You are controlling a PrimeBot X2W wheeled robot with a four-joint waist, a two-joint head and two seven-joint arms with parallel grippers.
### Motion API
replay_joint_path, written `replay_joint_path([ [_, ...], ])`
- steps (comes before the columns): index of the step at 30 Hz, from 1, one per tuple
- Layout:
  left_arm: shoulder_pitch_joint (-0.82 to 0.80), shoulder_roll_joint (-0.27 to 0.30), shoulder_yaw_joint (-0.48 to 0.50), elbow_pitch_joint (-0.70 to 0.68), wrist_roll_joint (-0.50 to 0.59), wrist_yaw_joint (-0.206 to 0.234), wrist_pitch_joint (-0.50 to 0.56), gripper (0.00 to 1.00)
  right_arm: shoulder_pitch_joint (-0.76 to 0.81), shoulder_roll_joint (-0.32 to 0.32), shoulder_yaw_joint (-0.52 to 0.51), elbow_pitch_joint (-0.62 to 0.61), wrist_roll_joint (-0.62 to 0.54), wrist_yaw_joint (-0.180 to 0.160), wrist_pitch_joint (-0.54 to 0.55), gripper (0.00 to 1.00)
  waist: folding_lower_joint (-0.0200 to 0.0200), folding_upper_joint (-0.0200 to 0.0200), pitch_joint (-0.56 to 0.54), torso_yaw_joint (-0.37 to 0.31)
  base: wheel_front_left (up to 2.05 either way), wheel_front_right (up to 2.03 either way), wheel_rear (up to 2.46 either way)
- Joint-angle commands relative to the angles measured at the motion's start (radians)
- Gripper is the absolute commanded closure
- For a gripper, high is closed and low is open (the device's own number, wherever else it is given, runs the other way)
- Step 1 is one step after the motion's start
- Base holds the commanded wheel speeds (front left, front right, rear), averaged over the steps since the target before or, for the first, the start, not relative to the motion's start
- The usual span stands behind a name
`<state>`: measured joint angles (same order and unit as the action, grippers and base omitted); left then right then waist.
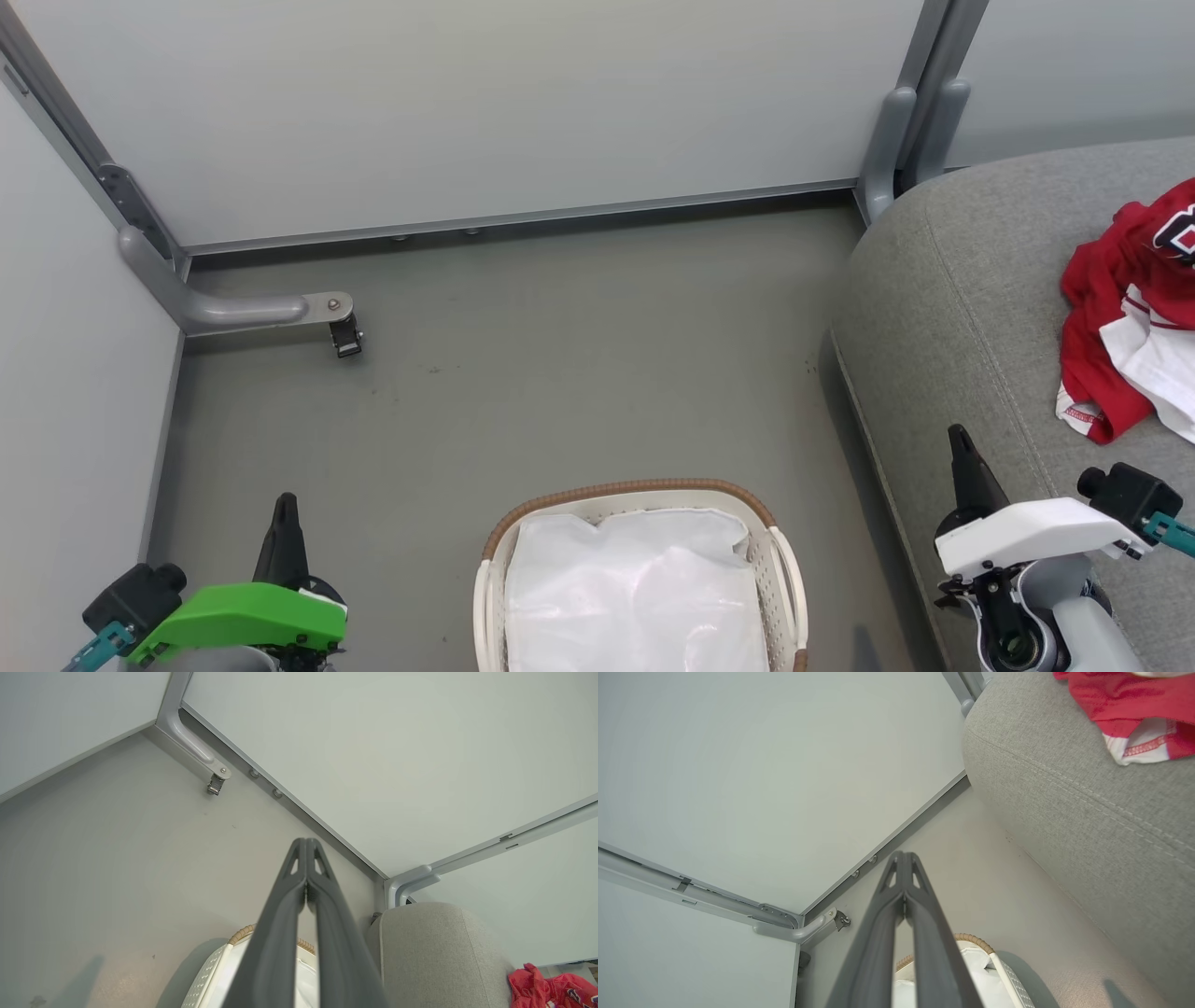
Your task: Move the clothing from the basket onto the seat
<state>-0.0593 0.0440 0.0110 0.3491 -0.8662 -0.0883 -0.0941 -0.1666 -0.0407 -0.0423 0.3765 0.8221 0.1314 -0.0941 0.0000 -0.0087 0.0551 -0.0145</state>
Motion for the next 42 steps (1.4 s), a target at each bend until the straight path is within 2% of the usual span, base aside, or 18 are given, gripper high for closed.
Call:
replay_joint_path([
  [1, -0.030, 0.005, 0.009, -0.019, -0.031, -0.008, 0.007, 1.00, 0.003, -0.006, -0.006, -0.019, 0.036, 0.000, 0.010, 1.00, 0.0000, 0.0028, -0.001, 0.000, 0.00, 0.00, 0.00],
  [42, -0.051, 0.007, 0.066, -0.067, -0.441, -0.028, 0.124, 1.00, 0.033, -0.010, -0.046, -0.084, 0.468, -0.001, 0.125, 1.00, 0.0000, 0.0056, -0.026, 0.007, 0.00, 0.00, 0.00],
])
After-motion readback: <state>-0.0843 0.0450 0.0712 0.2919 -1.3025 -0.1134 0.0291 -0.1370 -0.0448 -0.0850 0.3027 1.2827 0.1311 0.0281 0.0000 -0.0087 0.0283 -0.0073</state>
